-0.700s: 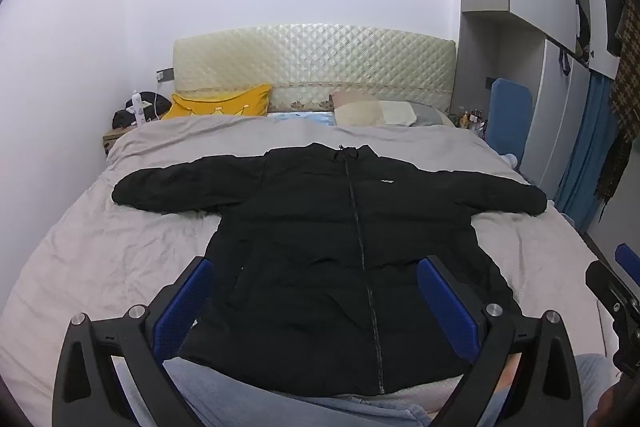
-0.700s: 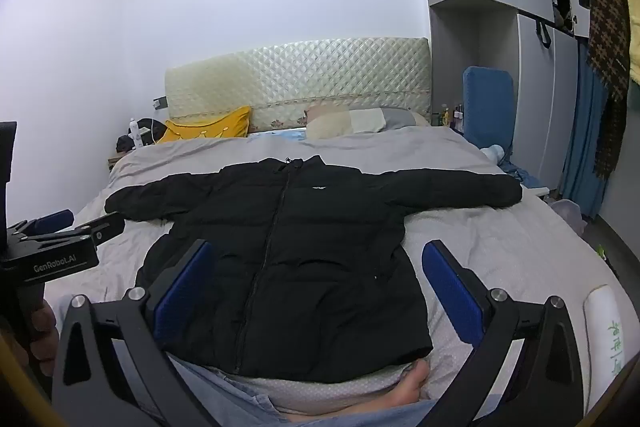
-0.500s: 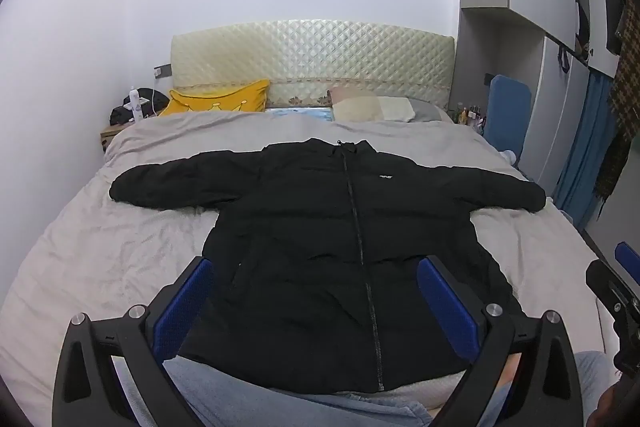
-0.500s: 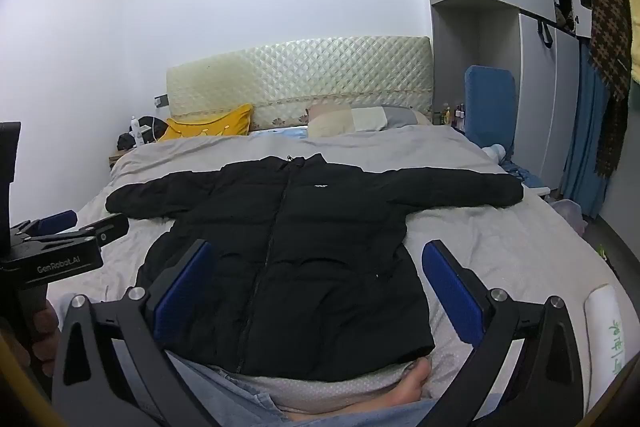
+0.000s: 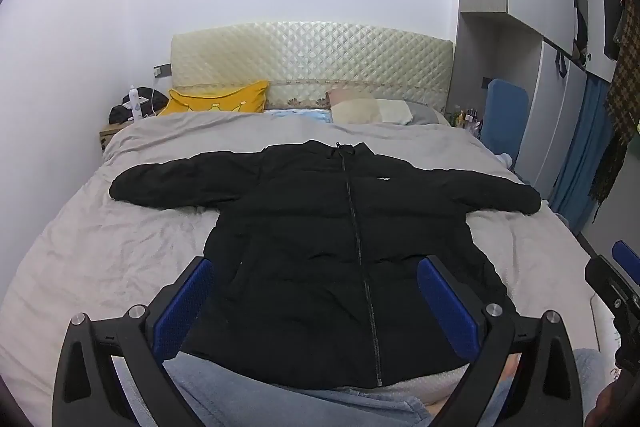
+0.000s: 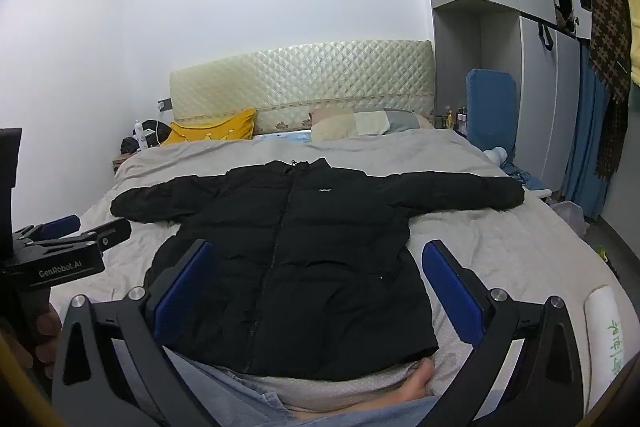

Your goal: Fold large clothes

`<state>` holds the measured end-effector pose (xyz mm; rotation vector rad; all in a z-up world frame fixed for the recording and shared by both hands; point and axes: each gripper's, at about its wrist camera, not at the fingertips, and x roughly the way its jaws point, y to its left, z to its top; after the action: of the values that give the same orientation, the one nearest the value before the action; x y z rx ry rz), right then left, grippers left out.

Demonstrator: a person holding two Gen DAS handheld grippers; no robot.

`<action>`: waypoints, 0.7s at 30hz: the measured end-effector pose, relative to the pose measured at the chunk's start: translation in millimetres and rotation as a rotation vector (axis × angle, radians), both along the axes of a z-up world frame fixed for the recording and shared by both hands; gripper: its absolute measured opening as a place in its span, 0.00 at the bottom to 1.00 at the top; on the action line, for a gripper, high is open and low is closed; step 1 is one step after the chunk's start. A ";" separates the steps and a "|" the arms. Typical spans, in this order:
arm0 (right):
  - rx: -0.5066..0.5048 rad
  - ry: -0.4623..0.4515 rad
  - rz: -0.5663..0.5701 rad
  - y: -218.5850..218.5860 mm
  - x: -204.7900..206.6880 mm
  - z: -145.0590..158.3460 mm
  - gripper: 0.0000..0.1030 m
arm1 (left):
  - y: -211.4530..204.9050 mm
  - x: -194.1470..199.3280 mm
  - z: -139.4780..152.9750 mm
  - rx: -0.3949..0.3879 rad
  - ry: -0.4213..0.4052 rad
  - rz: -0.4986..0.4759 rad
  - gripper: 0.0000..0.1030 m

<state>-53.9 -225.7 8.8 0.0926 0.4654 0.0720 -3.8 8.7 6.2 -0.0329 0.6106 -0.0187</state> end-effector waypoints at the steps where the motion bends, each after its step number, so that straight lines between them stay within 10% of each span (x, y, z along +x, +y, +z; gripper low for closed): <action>1: -0.002 -0.004 0.000 0.4 -2.2 1.3 1.00 | 1.3 -1.3 0.0 -0.003 -0.002 0.001 1.00; 21: -0.030 -0.032 0.009 19.5 -38.4 18.3 1.00 | 21.9 -36.9 9.6 -0.052 -0.040 -0.015 1.00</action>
<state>-92.3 -206.2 27.0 0.0597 0.4347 0.0750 -40.7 30.6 15.8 -0.0784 0.5702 -0.0494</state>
